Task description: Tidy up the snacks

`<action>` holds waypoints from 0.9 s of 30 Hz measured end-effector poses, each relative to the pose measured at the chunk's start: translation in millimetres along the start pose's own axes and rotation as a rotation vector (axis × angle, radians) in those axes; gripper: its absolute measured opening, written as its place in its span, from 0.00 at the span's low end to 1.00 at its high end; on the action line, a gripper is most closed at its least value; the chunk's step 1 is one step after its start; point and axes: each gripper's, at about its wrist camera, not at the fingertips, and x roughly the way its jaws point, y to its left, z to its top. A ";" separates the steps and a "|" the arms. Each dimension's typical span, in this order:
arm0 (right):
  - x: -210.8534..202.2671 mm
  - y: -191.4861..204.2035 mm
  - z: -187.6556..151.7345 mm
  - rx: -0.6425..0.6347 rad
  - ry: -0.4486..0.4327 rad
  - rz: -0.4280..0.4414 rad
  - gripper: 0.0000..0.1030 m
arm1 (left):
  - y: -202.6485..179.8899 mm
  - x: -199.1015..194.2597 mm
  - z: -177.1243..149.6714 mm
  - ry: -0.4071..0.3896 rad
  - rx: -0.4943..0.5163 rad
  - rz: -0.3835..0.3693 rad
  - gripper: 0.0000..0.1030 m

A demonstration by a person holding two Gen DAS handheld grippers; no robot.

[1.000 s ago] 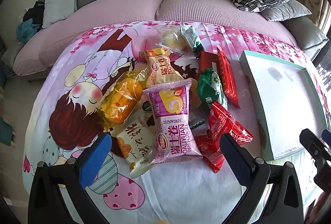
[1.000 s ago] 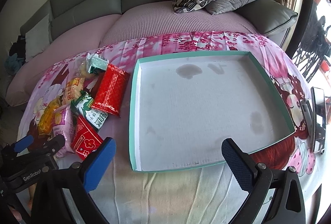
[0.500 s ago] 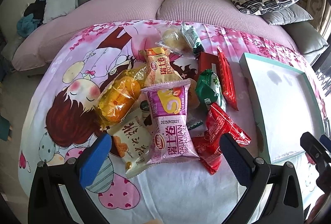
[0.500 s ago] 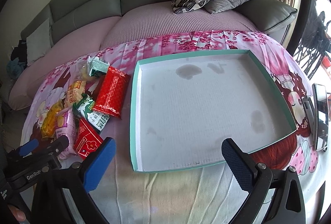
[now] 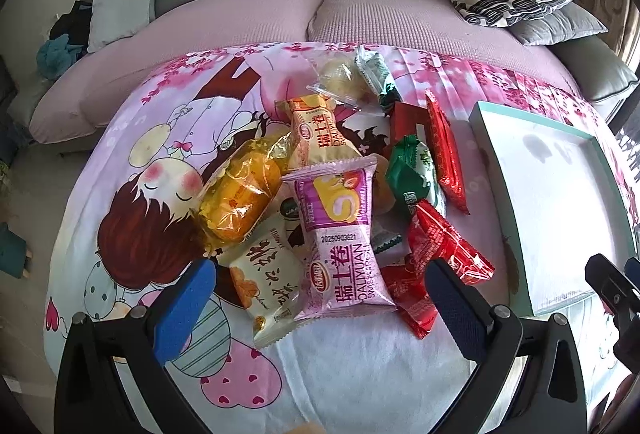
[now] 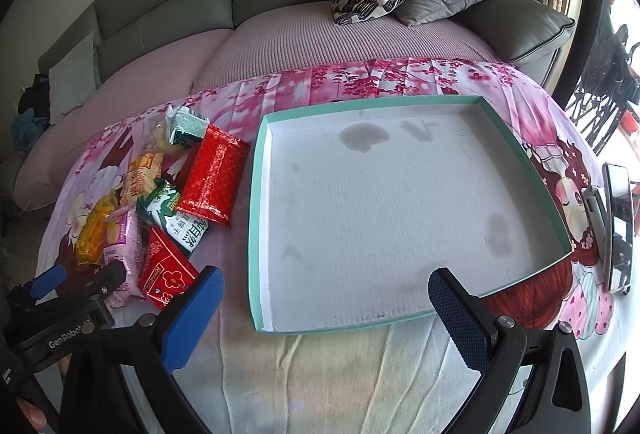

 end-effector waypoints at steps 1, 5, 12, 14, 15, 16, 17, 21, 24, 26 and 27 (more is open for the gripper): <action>0.3 -0.2 -0.2 -0.001 0.001 -0.001 1.00 | 0.8 0.3 0.1 0.000 -0.003 0.001 1.00; 1.8 0.8 -1.2 -0.008 0.005 -0.007 1.00 | 4.0 0.1 0.3 0.000 -0.022 -0.003 1.00; 5.6 2.9 -2.3 -0.020 0.018 -0.019 1.00 | 5.7 -0.6 0.8 -0.008 -0.047 -0.035 1.00; 6.8 4.1 -2.8 -0.026 0.022 -0.023 1.00 | 5.1 -0.8 0.5 -0.016 -0.045 -0.046 1.00; 7.2 4.6 -2.9 -0.028 0.023 -0.024 1.00 | 4.8 -0.9 0.4 -0.019 -0.044 -0.050 1.00; 7.7 5.3 -3.1 -0.031 0.025 -0.025 1.00 | 4.3 -0.8 0.4 -0.019 -0.041 -0.053 1.00; 8.2 6.3 -3.3 -0.035 0.027 -0.026 1.00 | 3.9 -0.7 0.5 -0.018 -0.038 -0.056 1.00; 10.4 8.4 -4.0 -0.045 0.034 -0.029 1.00 | 4.3 -0.6 0.9 -0.012 -0.034 -0.070 1.00; 11.7 10.9 -4.7 -0.054 0.038 -0.034 1.00 | 9.2 -3.3 2.0 -0.020 -0.050 -0.082 1.00; 12.6 13.0 -5.2 -0.064 0.041 -0.037 1.00 | 14.0 -4.2 2.6 -0.024 -0.070 -0.092 1.00; 13.0 14.2 -5.5 -0.068 0.042 -0.038 1.00 | 15.4 -4.2 2.7 -0.024 -0.073 -0.088 1.00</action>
